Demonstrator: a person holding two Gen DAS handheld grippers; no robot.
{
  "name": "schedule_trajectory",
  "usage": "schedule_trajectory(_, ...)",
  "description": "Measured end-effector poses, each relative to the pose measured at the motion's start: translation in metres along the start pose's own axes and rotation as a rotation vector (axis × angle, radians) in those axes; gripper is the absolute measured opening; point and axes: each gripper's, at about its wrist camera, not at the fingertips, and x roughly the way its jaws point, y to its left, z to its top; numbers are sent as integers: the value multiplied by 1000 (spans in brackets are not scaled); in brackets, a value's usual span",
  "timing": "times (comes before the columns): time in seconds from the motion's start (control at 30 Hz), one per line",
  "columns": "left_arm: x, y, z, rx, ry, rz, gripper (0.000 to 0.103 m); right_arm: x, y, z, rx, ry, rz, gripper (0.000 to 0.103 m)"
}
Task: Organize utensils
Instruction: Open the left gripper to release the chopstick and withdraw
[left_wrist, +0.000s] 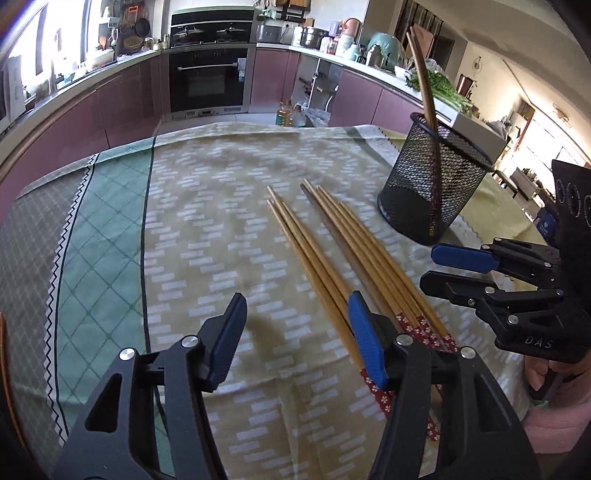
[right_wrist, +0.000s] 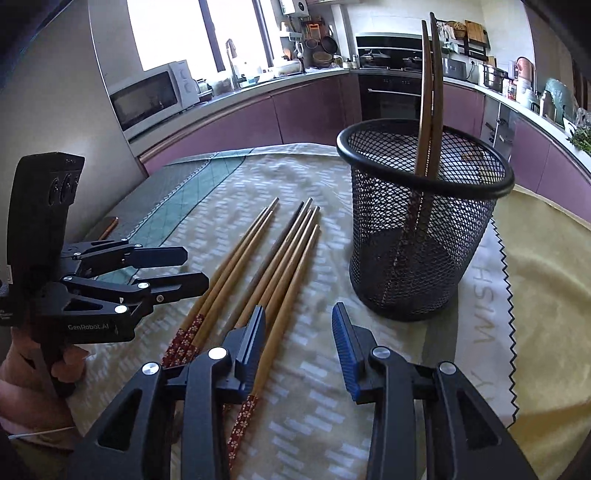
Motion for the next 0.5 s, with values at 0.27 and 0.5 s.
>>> schedule_trajectory(0.27, 10, -3, 4, 12, 14, 26, 53, 3, -3, 1, 7, 6, -5, 36)
schedule_trajectory(0.5, 12, -2, 5, 27, 16, 34, 50, 10, 0, 2, 9, 16, -15, 36)
